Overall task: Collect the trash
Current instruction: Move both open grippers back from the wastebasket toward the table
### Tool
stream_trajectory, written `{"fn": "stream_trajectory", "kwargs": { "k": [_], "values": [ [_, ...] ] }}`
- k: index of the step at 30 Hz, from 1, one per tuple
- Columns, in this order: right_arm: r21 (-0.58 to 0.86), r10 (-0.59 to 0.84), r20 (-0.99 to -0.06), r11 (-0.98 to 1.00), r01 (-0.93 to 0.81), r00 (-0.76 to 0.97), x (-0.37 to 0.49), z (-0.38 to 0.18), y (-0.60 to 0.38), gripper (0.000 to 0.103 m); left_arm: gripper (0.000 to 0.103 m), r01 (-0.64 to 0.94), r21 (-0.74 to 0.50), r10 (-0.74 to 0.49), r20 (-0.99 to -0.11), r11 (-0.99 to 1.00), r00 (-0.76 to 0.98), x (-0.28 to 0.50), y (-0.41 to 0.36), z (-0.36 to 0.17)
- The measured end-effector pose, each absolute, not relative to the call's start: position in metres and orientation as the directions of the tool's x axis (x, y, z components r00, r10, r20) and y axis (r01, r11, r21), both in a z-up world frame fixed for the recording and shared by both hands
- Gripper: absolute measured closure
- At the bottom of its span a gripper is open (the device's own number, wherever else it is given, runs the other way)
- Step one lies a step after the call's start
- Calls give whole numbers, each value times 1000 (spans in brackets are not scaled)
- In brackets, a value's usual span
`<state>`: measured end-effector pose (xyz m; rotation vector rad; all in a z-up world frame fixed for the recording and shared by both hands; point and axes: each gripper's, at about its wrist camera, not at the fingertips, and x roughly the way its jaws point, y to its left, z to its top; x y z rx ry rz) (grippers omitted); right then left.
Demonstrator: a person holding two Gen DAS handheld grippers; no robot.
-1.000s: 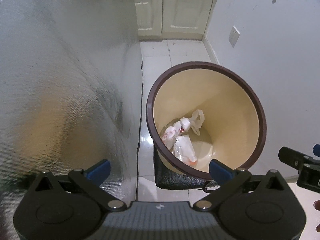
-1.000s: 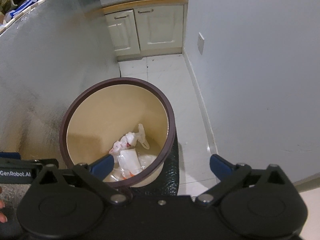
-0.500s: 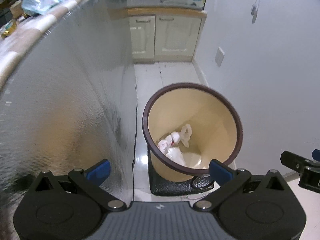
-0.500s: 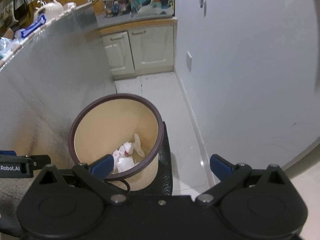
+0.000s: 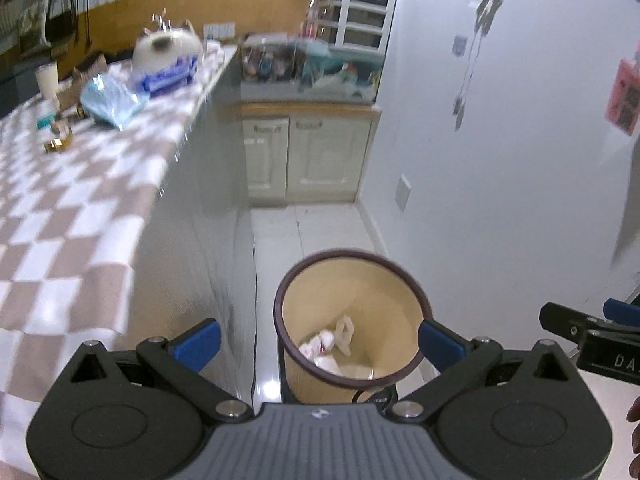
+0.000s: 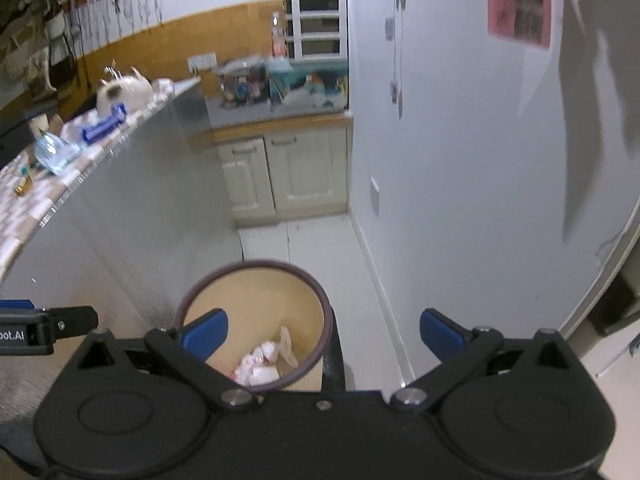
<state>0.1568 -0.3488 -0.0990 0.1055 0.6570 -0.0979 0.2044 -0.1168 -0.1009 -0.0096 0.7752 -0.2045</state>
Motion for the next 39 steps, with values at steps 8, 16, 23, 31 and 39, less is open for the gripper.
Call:
{"fn": "stream_trajectory", "kwargs": {
  "k": [8, 16, 23, 31, 39],
  "values": [
    [85, -29, -526, 993, 86, 850, 145, -57, -333, 0, 0, 218, -59, -208, -613, 974, 762, 182, -103, -63],
    [64, 13, -439, 998, 16, 898, 152, -22, -295, 0, 0, 204, -32, -192, -510, 978, 839, 175, -68, -16],
    [62, 78, -403, 996, -57, 912, 168, -3, -259, 0, 0, 176, -28, -169, -452, 984, 876, 182, -29, 14],
    [44, 145, -356, 989, -138, 923, 195, 26, -209, 0, 0, 130, 15, -115, -385, 991, 916, 203, 22, 52],
    [41, 226, -292, 974, -224, 929, 231, 61, -154, 0, 0, 53, 63, -30, -313, 997, 949, 233, 81, 89]
  ]
}}
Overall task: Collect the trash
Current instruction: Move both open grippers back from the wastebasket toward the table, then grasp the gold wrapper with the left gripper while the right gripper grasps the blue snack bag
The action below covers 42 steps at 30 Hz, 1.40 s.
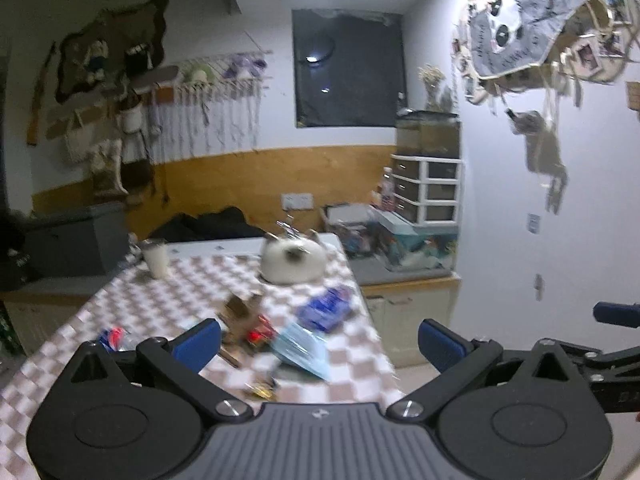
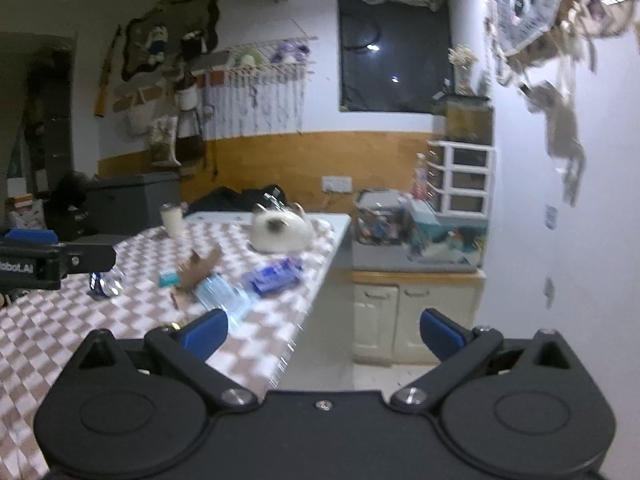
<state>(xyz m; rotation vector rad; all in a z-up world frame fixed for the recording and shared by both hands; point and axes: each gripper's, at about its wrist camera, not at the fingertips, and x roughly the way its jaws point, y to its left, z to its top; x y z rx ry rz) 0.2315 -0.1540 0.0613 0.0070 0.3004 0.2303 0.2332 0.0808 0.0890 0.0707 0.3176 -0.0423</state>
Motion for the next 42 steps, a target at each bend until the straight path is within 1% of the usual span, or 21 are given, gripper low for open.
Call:
{"fn": "stream_trajectory", "kwargs": {
  "k": [6, 10, 14, 19, 22, 27, 29, 31, 32, 33, 35, 37, 39, 41, 42],
  "values": [
    [42, 252, -265, 967, -250, 931, 267, 77, -113, 0, 0, 0, 45, 13, -303, 999, 953, 273, 126, 98],
    [73, 257, -265, 966, -247, 929, 295, 78, -92, 0, 0, -28, 3, 28, -326, 1000, 945, 308, 151, 90],
    [85, 257, -275, 966, -243, 926, 322, 72, -74, 0, 0, -52, -62, 25, -370, 997, 929, 342, 167, 64],
    [86, 251, -316, 968, -236, 915, 351, 60, -62, 0, 0, -86, -149, 7, -463, 985, 886, 381, 174, 15],
    [93, 262, -336, 965, -245, 904, 365, 52, -60, 0, 0, -82, -139, -2, -518, 987, 855, 398, 170, -15],
    [91, 268, -370, 963, -252, 890, 384, 35, -58, 0, 1, -81, -143, -16, -575, 986, 818, 415, 169, -52],
    [93, 284, -384, 959, -269, 879, 392, 25, -57, 0, 4, -78, -173, -39, -588, 982, 808, 419, 172, -64],
    [62, 289, -394, 956, -288, 872, 398, 14, -51, 0, 7, -85, -186, -46, -603, 979, 796, 423, 173, -75],
    [32, 288, -399, 953, -300, 871, 401, 8, -47, 1, 9, -84, -190, -51, -612, 978, 789, 426, 173, -78],
    [10, 290, -401, 950, -312, 869, 404, 4, -43, 5, 9, -77, -190, -58, -617, 979, 785, 428, 173, -81],
    [-26, 309, -409, 937, -349, 858, 410, -6, -35, 7, 9, -65, -170, -54, -612, 983, 789, 428, 172, -81],
    [-41, 325, -416, 926, -375, 849, 416, -13, -28, 8, 10, -61, -159, -49, -607, 985, 793, 429, 171, -82],
    [-50, 345, -429, 914, -403, 835, 423, -19, -22, 9, 13, -51, -125, -35, -605, 991, 796, 430, 168, -84],
    [-52, 362, -441, 903, -426, 821, 429, -22, -13, 9, 21, -54, -89, -9, -598, 995, 801, 431, 166, -85],
    [-54, 368, -445, 899, -435, 816, 432, -23, -9, 9, 23, -56, -73, 2, -594, 996, 804, 432, 165, -86]
  ]
}}
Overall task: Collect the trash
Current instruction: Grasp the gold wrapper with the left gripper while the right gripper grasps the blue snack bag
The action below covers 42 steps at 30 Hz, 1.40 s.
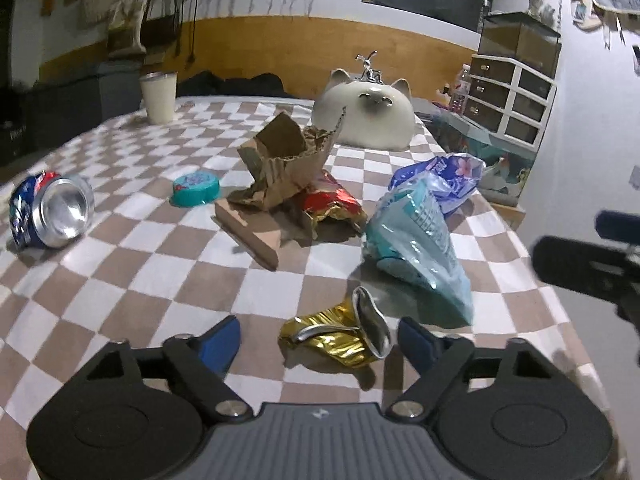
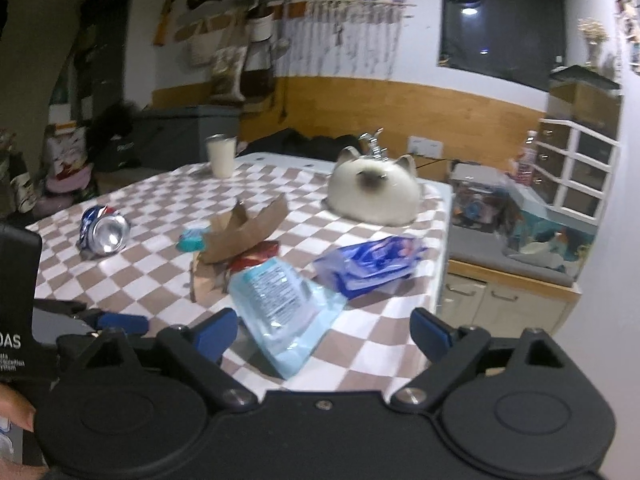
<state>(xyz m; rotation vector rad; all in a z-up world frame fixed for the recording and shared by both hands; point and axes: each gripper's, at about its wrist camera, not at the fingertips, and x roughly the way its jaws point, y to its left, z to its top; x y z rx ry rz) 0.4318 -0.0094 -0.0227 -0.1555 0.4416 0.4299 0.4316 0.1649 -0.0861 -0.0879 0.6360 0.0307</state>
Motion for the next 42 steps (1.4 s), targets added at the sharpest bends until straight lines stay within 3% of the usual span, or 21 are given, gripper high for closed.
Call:
{"fn": "stream_trajectory", "kwargs": {
  "k": [2, 4, 6, 12, 20, 22, 24, 27, 42],
  "values": [
    [-56, 379, -455, 891, -451, 806, 437, -25, -1, 9, 26, -55, -46, 17, -592, 997, 806, 432, 163, -87],
    [-64, 379, -477, 885, -461, 793, 445, -27, 9, 10, 40, -39, -41, 8, -588, 998, 809, 431, 163, -86],
    [-79, 376, -492, 879, -470, 785, 452, -30, 18, 10, 47, -39, -36, 11, -585, 999, 811, 430, 163, -86],
    [-96, 361, -554, 867, -488, 750, 475, -39, 39, 10, 47, -29, -64, -13, -580, 998, 814, 425, 171, -85],
    [-100, 340, -588, 870, -483, 734, 500, -55, 64, 14, 56, -45, -94, -18, -583, 994, 812, 417, 183, -83],
    [-114, 323, -596, 872, -475, 735, 506, -59, 68, 21, 57, -57, -110, -17, -582, 992, 813, 416, 188, -83],
    [-116, 303, -606, 881, -458, 736, 509, -63, 68, 43, 57, -68, -121, -15, -581, 990, 814, 416, 191, -83],
    [-108, 300, -592, 890, -442, 748, 505, -64, 61, 52, 57, -77, -138, -17, -578, 987, 816, 415, 194, -82],
    [56, 363, -509, 919, -391, 781, 449, -46, 22, 64, 57, -117, -200, -11, -542, 973, 840, 405, 203, -73]
  ]
}}
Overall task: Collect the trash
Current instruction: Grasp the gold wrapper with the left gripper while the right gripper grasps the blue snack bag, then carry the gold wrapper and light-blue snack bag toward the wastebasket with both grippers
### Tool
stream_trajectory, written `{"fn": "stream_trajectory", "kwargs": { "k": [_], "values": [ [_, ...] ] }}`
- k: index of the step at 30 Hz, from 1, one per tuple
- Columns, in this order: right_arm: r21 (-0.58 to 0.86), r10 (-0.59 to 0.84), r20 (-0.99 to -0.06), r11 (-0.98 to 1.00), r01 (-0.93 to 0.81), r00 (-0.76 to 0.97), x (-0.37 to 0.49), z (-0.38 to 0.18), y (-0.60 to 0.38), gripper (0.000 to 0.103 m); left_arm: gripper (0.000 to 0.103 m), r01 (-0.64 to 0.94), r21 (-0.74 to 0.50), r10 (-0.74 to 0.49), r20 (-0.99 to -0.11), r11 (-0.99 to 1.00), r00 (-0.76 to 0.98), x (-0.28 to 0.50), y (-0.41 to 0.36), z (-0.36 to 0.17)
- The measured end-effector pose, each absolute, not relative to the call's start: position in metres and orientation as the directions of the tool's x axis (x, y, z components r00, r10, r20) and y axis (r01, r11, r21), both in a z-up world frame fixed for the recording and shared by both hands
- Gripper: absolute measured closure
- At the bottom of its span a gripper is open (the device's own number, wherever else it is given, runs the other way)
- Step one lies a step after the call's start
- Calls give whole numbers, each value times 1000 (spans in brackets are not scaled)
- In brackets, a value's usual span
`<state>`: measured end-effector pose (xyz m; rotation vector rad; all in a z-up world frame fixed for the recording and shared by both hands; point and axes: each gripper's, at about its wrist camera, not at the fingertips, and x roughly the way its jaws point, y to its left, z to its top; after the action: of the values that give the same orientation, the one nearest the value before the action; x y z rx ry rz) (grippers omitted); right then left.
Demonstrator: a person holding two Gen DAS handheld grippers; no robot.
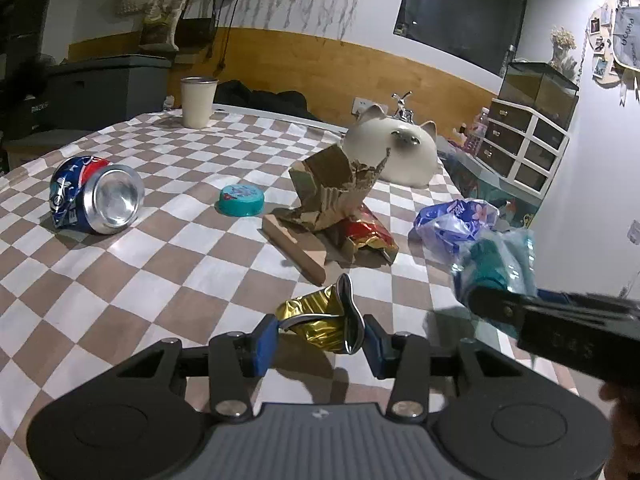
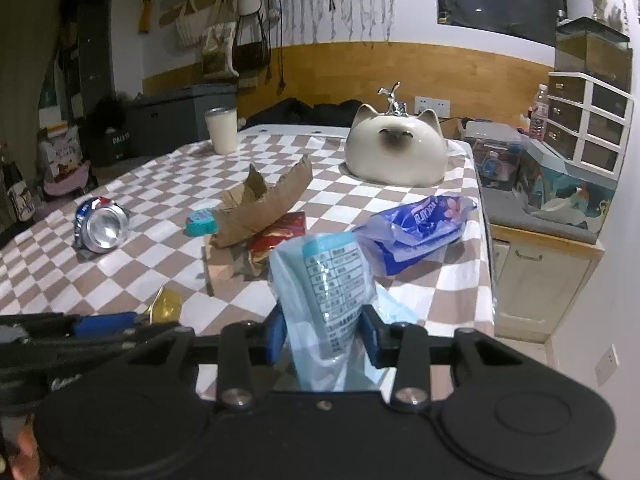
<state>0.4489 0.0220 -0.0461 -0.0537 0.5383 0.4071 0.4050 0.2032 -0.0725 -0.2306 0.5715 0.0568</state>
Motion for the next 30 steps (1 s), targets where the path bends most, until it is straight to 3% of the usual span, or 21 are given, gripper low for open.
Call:
{"fn": "stream_trajectory", "kwargs": {
  "k": [8, 17, 30],
  "values": [
    [96, 368, -484, 924, -370, 794, 419, -45, 4, 66, 57, -126, -184, 6, -542, 975, 840, 395, 195, -67],
    [151, 381, -469, 923, -353, 797, 391, -41, -17, 67, 57, -103, -179, 5, -479, 978, 878, 365, 183, -51],
    [188, 406, -452, 914, -360, 795, 352, -37, -36, 68, 57, -139, -172, 29, -522, 975, 853, 319, 171, -57]
  ]
}}
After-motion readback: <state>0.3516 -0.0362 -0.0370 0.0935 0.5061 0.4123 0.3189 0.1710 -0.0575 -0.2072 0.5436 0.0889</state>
